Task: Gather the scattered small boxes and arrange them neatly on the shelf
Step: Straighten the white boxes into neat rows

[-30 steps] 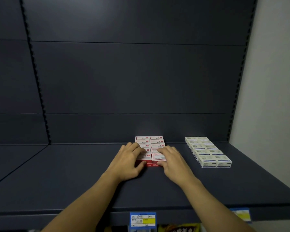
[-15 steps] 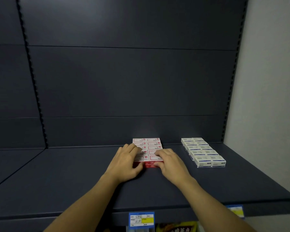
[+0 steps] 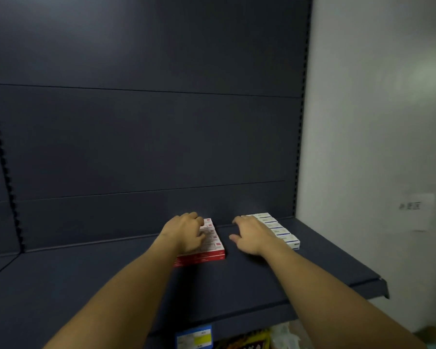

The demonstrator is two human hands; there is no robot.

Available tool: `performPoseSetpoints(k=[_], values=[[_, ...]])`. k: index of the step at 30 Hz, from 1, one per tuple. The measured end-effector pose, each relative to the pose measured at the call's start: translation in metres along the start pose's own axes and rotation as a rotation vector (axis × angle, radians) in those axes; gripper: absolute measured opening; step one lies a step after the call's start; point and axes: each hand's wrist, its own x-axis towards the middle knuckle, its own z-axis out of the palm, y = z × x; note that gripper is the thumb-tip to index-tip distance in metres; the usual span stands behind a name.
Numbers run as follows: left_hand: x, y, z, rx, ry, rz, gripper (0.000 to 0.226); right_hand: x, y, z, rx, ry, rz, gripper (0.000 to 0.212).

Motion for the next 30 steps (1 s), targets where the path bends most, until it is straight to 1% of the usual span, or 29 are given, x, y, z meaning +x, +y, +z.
performPoseSetpoints(k=[3, 7, 13, 17, 20, 23, 30], values=[[0.012, 0.009, -0.007, -0.017, -0.048, 0.005, 0.044, -0.006, 0.018, -0.013, -0.089, -0.044, 0.094, 0.051], [0.027, 0.023, -0.009, -0.045, -0.029, 0.050, 0.040, -0.019, 0.036, -0.027, -0.152, -0.048, 0.191, 0.051], [0.045, 0.051, -0.008, 0.008, -0.041, 0.153, 0.040, -0.038, 0.061, -0.037, -0.164, -0.034, 0.328, 0.040], [0.055, 0.066, -0.010, 0.034, -0.044, 0.180, 0.034, -0.046, 0.076, -0.042, -0.154, -0.014, 0.403, 0.038], [0.065, 0.080, -0.009, 0.030, -0.043, 0.177, 0.029, -0.050, 0.097, -0.043, -0.128, -0.001, 0.426, 0.039], [0.075, 0.100, -0.005, 0.029, -0.048, 0.167, 0.032, -0.052, 0.123, -0.045, -0.098, 0.004, 0.427, 0.040], [0.095, 0.144, 0.000, 0.034, -0.076, 0.085, 0.041, -0.048, 0.171, -0.046, -0.059, 0.000, 0.318, 0.043]])
